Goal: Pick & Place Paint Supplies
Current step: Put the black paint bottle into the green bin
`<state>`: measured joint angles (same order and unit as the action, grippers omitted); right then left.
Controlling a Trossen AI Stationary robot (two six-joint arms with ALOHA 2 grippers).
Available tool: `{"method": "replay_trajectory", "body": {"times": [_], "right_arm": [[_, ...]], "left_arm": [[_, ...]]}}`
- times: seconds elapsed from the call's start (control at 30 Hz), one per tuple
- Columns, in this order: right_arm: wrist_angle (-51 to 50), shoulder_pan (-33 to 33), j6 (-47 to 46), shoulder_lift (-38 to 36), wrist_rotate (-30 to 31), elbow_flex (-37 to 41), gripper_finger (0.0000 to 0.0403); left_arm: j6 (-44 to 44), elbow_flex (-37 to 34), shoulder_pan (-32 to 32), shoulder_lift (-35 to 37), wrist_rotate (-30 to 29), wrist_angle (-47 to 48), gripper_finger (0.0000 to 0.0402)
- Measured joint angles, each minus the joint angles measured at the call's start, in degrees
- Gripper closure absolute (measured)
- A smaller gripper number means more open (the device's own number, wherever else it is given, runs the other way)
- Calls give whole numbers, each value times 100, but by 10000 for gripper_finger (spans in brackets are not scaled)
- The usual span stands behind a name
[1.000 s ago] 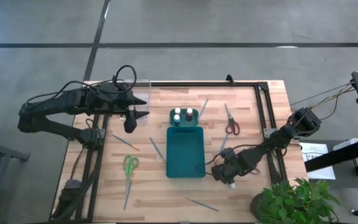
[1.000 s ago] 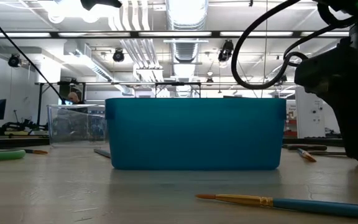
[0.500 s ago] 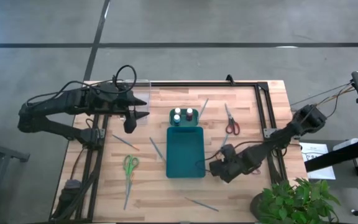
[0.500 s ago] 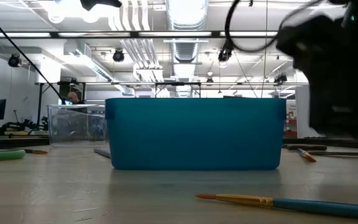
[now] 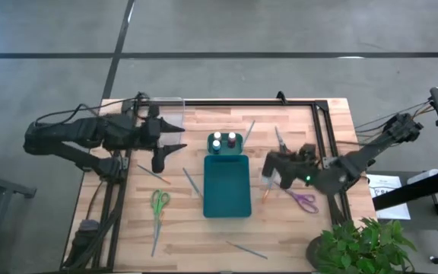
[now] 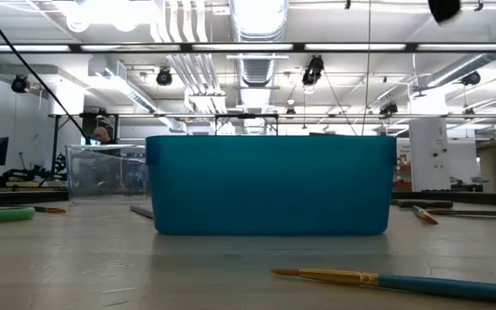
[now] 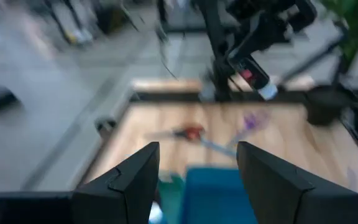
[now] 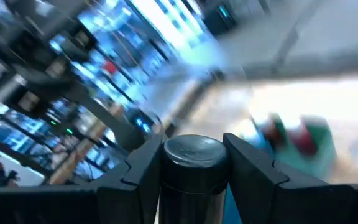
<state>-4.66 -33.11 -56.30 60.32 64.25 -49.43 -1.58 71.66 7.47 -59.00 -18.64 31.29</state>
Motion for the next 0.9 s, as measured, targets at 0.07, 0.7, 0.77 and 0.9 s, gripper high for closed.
{"method": "replay_trajectory", "body": {"times": [0.07,0.7,0.77,0.9], "right_arm": [[856,133,1185,-137,4,-2,252],[6144,1954,4087,681,-2912,-4,252],[6599,2142,3866,819,-3138,-4,252],[6851,2402,3072,979,-3411,-4,252]], "left_arm": [[-105,-6,326,-37,-715,-482,180],[-950,-545,937,-1330,-2206,-4472,54],[-1305,-454,950,-1521,-2518,-4781,51],[-2230,-146,950,-1872,-2984,-4990,65]]}}
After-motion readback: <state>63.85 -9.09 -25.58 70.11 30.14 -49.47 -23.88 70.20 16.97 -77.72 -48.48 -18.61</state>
